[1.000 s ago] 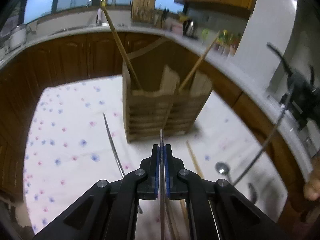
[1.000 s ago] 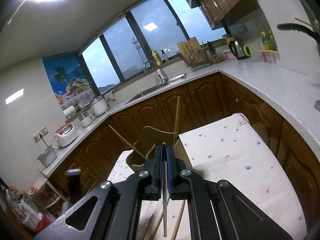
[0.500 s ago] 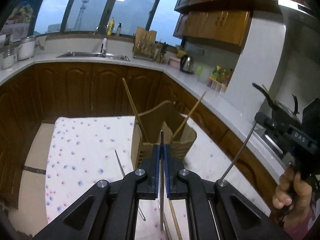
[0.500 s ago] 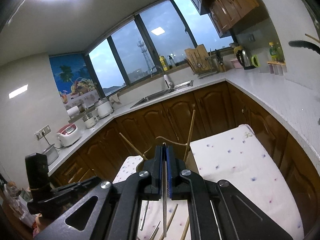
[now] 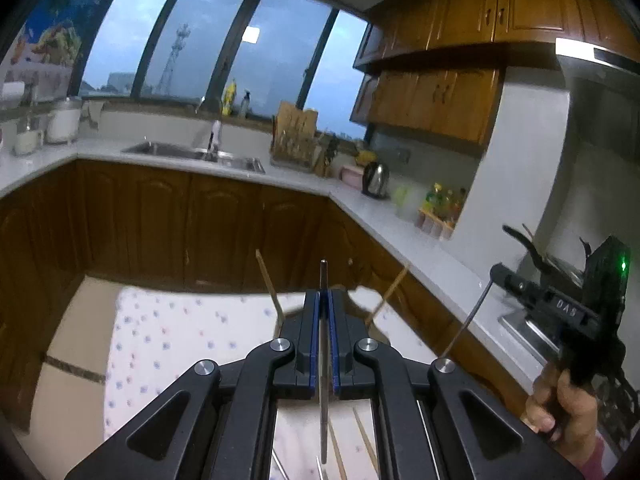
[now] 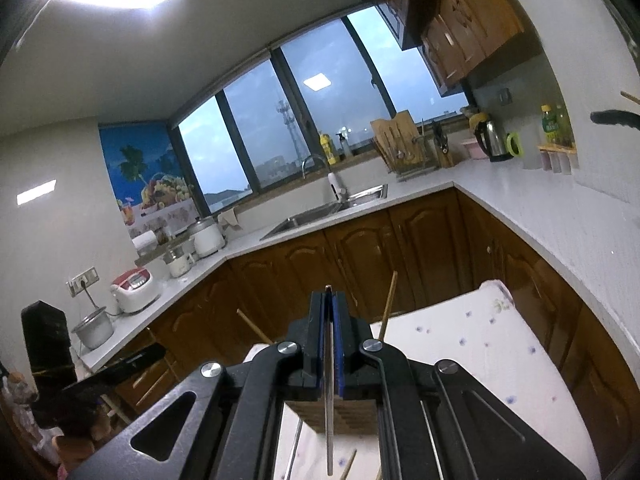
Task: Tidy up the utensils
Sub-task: 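Lower the held metal chopsticks into the holder with both tools, then open the right tool over the holder while the left tool releases its chopsticks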
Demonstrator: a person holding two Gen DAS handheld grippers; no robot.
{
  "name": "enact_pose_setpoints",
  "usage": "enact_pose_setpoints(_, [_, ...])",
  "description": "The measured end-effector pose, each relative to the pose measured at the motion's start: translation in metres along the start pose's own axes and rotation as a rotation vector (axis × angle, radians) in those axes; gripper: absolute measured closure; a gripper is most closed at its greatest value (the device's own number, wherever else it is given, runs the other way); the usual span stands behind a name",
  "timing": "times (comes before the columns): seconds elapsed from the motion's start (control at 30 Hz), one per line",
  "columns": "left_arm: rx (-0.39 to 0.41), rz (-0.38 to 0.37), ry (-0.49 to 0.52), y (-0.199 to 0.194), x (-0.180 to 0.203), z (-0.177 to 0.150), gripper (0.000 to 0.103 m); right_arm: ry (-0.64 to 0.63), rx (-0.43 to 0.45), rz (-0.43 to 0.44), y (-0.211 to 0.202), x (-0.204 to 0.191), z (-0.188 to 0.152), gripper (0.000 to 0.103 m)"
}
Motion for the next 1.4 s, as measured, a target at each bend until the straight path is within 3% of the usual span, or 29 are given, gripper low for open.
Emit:
enact_pose_setpoints(0.37, [0.152,0.044,-0.004,0.034,-0.007,0.022,0.101,-0.023,0.095,-0.038,0.025,0.003,0.047,0.099])
enact_pose_setpoints(0.63, [0.204,0.095,-0.043,0.07,-0.011,-0.001,0.101,-0.013,0.12,-0.075,0.054,0.022,0.053,0.099])
enact_pose_setpoints(1.07, [0.06,0.135,-0.089,0.139,-0.024,-0.084,0.101,0.036,0.007,-0.106,0.103,0.052,-0.017,0.099])
enact_pose_setpoints(1.17, [0.033,0.133,-0.084,0.145,-0.025,-0.087,0.1,0.05,-0.016,-0.108,0.108,0.058,-0.023,0.099])
enact_pose_setpoints(1.4, [-0.004,0.155,-0.092,0.145,-0.034,-0.05,0.098,0.056,-0.046,-0.115,0.112,0.062,-0.025,0.098])
Point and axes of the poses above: each gripper's, at about its wrist camera, not at the fingertips, and y roughly the way its jaws point, x to its right, z to its top, the point moved 10 cm from there along y, roughly the way its jaws point, and after that the axes turned 4 degrees about -x, right-handed, at the moved point
